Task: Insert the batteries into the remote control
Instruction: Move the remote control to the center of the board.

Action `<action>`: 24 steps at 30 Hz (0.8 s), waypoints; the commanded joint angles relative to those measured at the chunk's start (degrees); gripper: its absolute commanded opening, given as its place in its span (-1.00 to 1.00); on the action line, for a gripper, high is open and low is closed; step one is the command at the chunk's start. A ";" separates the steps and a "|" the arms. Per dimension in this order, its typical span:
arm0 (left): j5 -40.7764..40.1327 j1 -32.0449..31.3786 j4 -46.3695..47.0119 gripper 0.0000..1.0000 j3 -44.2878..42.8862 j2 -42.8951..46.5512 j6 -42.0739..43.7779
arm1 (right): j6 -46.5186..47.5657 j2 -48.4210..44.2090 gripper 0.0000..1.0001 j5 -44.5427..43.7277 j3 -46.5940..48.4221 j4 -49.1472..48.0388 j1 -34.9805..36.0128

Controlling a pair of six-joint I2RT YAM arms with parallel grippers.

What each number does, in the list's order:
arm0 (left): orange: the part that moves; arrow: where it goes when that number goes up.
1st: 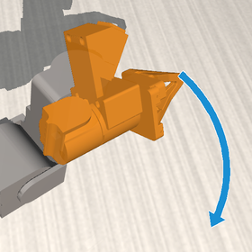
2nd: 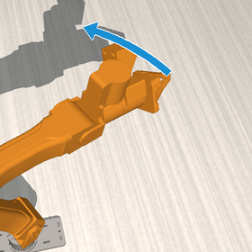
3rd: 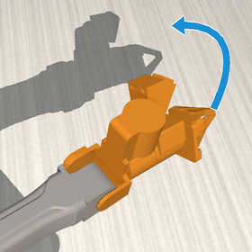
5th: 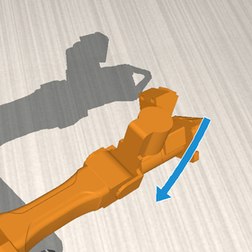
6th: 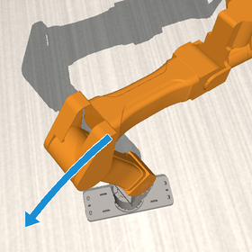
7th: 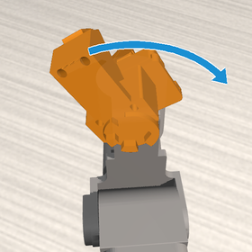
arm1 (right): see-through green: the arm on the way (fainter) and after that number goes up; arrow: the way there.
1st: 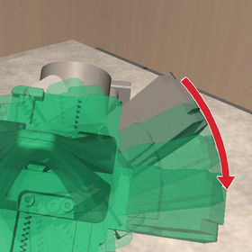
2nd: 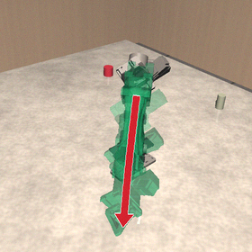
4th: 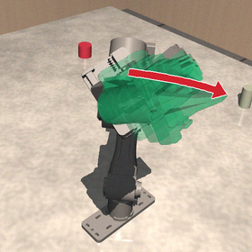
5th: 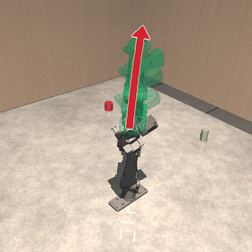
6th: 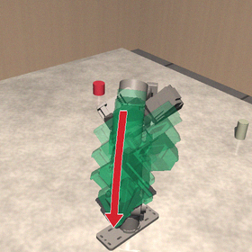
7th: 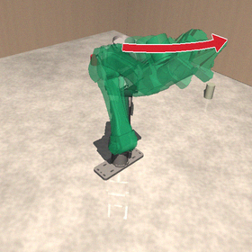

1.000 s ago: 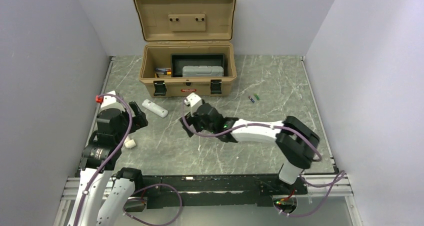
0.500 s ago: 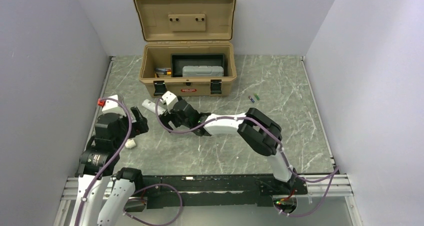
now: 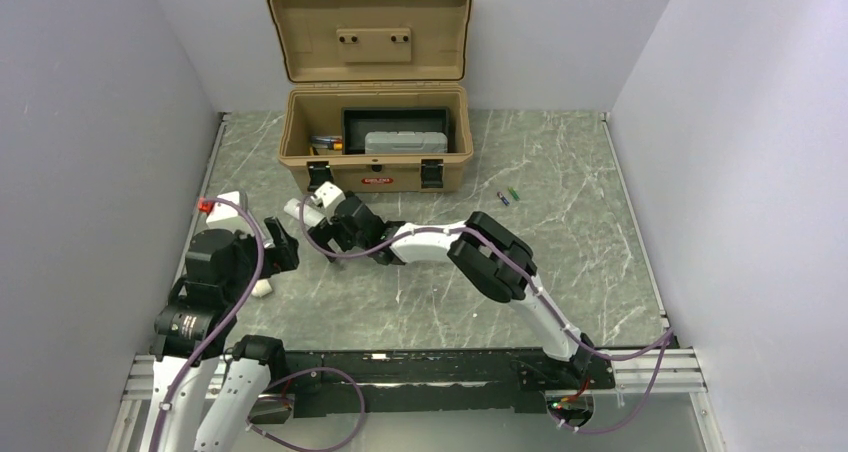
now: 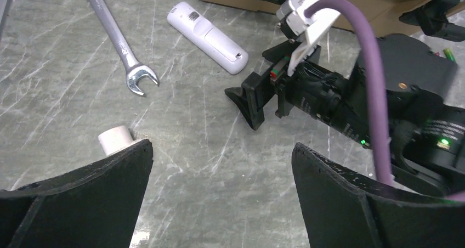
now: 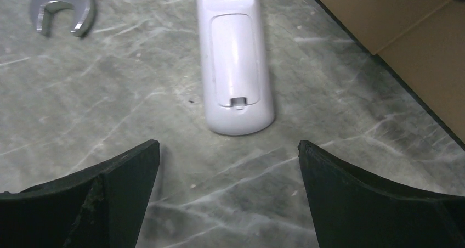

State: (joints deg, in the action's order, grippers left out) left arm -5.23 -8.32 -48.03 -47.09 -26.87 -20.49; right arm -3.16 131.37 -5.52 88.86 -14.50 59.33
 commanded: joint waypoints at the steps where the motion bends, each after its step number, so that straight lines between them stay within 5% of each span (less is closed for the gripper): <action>1: 2.71 0.24 0.89 0.98 -3.06 -0.08 1.33 | -1.27 2.29 1.00 3.08 4.07 0.69 -2.47; 8: 3.80 0.27 1.75 0.98 -2.98 -1.13 1.65 | -1.41 6.01 0.99 6.67 7.68 2.30 -2.96; 24: 3.79 0.23 1.13 0.98 -6.01 -1.56 1.79 | 0.21 12.30 0.42 10.88 15.98 9.14 -2.67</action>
State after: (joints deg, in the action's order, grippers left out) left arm -2.35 -8.32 -48.21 -48.90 -28.62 -19.90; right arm -3.14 141.27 3.03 103.55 -10.96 56.23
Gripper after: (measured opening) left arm 0.991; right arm 0.728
